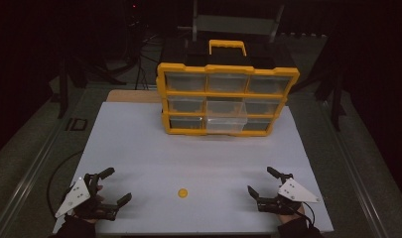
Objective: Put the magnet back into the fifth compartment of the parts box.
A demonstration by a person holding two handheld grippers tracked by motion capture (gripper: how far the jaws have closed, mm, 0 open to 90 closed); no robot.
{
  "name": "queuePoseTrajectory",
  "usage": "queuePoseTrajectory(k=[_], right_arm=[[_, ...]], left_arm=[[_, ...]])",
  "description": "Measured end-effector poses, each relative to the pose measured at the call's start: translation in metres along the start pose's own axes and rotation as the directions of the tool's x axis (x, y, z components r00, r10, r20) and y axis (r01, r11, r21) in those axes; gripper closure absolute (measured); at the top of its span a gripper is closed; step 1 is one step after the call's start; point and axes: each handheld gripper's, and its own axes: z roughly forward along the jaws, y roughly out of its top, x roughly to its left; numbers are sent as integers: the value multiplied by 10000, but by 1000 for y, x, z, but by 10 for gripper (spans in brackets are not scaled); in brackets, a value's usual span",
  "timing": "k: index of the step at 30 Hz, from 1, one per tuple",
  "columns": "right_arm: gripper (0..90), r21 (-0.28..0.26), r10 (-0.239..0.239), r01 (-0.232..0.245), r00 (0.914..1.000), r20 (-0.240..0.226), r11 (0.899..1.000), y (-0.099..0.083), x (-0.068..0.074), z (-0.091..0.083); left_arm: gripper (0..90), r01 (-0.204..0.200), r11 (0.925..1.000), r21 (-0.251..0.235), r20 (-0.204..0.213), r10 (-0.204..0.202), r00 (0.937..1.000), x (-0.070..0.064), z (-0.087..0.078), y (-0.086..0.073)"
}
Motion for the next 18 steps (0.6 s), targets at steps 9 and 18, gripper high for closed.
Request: queuePoseTrajectory(k=[9, 18], right_arm=[[91, -54, 120, -120, 9999, -116, 9999, 0, -1, -1], [92, 121, -85, 87, 9998, -202, 9999, 0, 4, 3]], left_arm=[[1, -317, 9994, 134, -14, 318, 9995, -2, 2, 0], [2, -410, 9991, 116, 28, 409, 9992, -2, 1, -2]])
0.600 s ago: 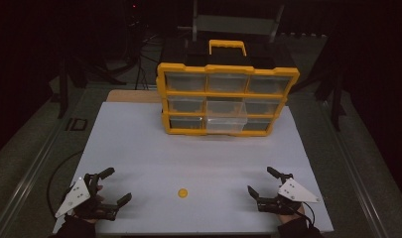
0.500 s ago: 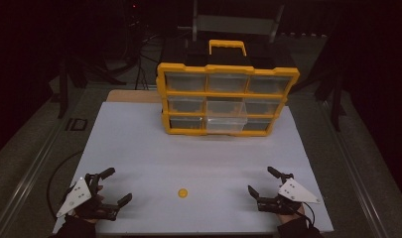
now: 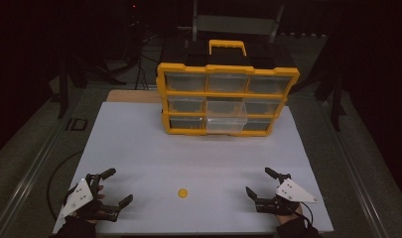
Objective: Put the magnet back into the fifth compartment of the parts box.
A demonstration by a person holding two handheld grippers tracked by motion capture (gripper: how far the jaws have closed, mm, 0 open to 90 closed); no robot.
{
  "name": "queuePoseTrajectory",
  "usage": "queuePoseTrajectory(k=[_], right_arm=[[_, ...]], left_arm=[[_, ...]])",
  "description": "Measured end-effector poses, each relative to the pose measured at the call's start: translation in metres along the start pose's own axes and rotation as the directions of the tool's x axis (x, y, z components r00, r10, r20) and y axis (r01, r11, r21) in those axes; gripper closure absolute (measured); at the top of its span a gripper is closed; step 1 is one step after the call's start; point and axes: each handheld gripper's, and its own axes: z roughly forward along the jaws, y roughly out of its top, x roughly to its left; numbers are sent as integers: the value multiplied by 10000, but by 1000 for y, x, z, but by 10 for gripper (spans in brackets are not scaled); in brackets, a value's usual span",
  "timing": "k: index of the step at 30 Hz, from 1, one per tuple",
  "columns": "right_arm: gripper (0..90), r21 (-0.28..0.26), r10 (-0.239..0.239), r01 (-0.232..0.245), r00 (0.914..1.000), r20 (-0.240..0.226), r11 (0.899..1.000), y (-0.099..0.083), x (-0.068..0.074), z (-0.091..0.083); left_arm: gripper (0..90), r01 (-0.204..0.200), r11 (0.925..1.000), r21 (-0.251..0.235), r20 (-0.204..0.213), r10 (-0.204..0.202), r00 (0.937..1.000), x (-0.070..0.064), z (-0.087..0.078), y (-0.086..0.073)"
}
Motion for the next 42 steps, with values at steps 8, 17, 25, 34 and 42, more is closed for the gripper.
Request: queuePoseTrajectory(k=[8, 17, 25, 34, 42], right_arm=[[92, -1, 12, -12, 10000, 27, 10000, 0, 1, -1], [92, -186, 155, -155, 9999, -40, 9997, 1, -1, -3], [92, -162, 210, -209, 9998, 61, 9997, 1, -1, -3], [92, -184, 141, -139, 9999, 87, 9997, 3, 1, -3], [93, -233, 127, -125, 9999, 50, 9997, 4, 1, -3]], left_arm=[[1, 116, 9999, 123, 33, -117, 9999, 0, 1, -1], [1, -94, 9997, 215, -4, 94, 10000, -1, 3, 3], [1, -78, 9995, 305, 144, 74, 9999, -3, 5, 11], [1, -140, 9993, 344, 300, 129, 9995, -2, 5, 31], [1, -350, 9988, 339, 568, 330, 9978, 3, 9, 55]])
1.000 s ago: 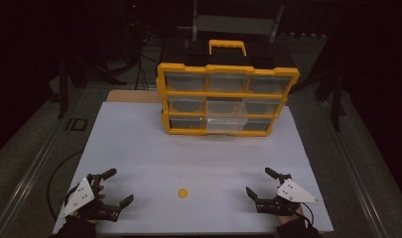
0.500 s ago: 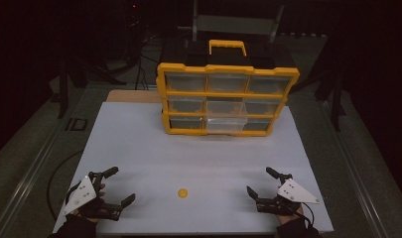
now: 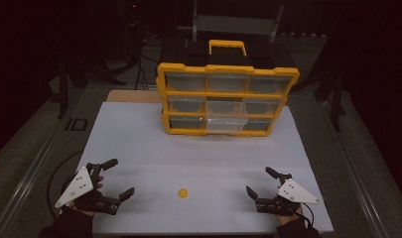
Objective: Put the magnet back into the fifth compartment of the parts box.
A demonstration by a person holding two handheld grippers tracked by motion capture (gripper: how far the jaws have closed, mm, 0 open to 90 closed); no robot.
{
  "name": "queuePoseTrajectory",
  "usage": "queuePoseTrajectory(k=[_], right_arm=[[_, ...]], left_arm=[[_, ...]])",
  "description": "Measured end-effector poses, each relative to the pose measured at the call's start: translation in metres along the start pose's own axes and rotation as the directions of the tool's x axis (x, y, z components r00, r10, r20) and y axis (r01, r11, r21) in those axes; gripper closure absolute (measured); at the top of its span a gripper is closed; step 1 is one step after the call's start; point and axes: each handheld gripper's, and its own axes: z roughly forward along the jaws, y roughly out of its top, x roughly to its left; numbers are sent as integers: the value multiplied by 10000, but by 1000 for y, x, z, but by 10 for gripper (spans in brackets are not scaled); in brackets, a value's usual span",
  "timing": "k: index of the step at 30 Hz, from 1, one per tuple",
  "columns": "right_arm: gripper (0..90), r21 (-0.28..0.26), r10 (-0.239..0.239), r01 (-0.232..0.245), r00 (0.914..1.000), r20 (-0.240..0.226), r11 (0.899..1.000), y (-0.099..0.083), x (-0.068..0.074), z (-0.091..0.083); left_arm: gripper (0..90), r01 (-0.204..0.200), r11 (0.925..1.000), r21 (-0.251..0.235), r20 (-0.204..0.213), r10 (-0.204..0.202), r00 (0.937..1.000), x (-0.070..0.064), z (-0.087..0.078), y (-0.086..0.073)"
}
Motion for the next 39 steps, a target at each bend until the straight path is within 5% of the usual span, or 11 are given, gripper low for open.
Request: queuePoseTrajectory(k=[15, 39], right_arm=[[93, -58, -4, 4, 10000, -95, 10000, 0, 1, 0], [93, -93, 17, -19, 9998, -178, 10000, 0, 2, 0]], left_arm=[[1, -65, 9992, 388, 1077, 22, 9942, -5, 28, 27], [1, -373, 9953, 894, 2292, 159, 9733, -23, 77, 51]])
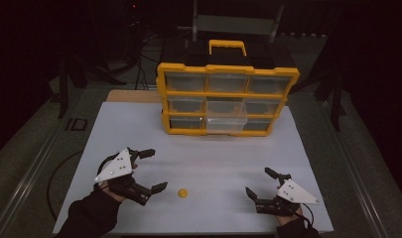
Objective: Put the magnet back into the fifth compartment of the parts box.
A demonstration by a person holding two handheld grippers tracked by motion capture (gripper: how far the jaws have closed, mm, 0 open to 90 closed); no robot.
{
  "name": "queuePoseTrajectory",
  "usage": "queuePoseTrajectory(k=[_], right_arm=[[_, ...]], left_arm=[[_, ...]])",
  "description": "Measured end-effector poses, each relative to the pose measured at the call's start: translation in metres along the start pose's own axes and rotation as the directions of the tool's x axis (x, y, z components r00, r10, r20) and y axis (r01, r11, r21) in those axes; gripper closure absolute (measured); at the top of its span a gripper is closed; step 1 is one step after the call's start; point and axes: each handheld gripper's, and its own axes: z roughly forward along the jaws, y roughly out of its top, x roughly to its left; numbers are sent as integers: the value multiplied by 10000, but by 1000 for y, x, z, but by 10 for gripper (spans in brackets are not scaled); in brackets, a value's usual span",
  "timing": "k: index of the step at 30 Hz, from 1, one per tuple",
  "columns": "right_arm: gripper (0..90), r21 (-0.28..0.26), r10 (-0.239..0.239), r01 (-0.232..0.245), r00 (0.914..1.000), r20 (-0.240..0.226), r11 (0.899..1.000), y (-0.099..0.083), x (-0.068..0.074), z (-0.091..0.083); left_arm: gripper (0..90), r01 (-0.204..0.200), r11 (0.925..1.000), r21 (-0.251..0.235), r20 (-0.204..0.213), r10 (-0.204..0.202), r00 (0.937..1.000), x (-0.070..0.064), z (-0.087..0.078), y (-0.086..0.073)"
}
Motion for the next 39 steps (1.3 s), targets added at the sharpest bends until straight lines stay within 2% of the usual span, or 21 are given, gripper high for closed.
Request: queuePoseTrajectory(k=[8, 16, 20, 24, 26, 28, 33, 39], right_arm=[[94, -17, 41, -41, 10000, -64, 10000, 0, 0, 0], [93, 10, -23, 23, 9999, -136, 10000, 0, 0, 1], [93, 15, -39, 39, 9999, -165, 10000, 0, 0, 1], [94, 16, -34, 34, 9998, -190, 10000, 0, 0, 1], [93, 18, -34, 34, 9998, -200, 10000, 0, 0, 1], [93, 11, -34, 34, 9997, -222, 10000, 0, 1, 1], [93, 3, -35, 35, 9998, -221, 10000, 0, 1, 1], [93, 41, -17, 18, 9997, -260, 10000, 0, 1, 1]], left_arm=[[2, -5, 9995, 315, 392, -7, 9992, -2, 19, -1], [2, 20, 9969, 790, 738, -78, 9972, -4, 39, -10], [2, 440, 9954, 848, 929, -519, 9943, -3, 47, -19], [2, 698, 9883, 1358, 902, -825, 9925, -2, 54, -27], [2, 620, 9868, 1499, 803, -746, 9940, -3, 57, -32], [2, 704, 9827, 1714, 857, -861, 9926, -3, 59, -36], [2, 504, 9691, 2415, 934, -749, 9928, -7, 67, -48], [12, 428, 9593, 2793, 910, -708, 9933, -7, 74, -58]])
